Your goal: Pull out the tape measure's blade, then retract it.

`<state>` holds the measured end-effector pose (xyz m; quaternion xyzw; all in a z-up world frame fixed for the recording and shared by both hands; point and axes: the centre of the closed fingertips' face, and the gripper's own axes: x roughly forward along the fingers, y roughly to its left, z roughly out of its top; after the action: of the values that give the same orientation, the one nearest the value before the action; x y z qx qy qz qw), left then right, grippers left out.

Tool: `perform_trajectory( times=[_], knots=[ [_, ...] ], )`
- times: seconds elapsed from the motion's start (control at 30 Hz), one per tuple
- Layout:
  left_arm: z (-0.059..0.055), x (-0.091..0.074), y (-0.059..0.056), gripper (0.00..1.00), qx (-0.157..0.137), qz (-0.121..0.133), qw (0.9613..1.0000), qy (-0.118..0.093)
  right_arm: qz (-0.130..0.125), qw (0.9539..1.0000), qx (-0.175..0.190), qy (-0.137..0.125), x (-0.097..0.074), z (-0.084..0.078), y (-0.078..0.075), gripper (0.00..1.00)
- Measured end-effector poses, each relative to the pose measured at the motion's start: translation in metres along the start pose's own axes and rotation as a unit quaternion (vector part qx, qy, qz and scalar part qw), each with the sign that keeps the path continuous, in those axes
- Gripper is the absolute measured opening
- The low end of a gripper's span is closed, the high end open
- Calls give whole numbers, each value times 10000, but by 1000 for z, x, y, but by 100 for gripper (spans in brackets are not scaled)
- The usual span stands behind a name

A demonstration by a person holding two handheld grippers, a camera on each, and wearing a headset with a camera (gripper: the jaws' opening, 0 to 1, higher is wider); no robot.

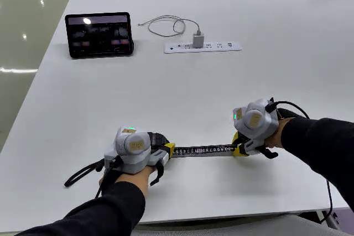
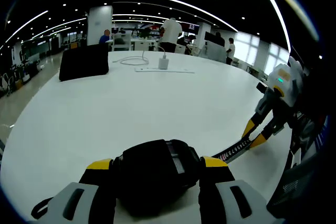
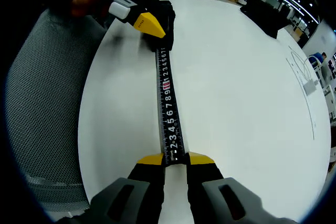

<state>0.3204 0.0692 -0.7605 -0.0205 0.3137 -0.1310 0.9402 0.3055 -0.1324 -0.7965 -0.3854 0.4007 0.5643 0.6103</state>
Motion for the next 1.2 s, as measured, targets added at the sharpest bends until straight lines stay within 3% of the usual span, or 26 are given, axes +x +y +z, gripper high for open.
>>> perform_trajectory(
  times=[0.43, 1.2],
  knots=[
    [0, 0, 1, 60, 13, 5, 10000, -31, 20, 9998, -111, 167, 5, 9, 0, 11],
    [-1, 1, 1, 60, 119, -7, 9999, -37, 20, 10000, -86, -13, 14, 27, 1, 11]
  ],
)
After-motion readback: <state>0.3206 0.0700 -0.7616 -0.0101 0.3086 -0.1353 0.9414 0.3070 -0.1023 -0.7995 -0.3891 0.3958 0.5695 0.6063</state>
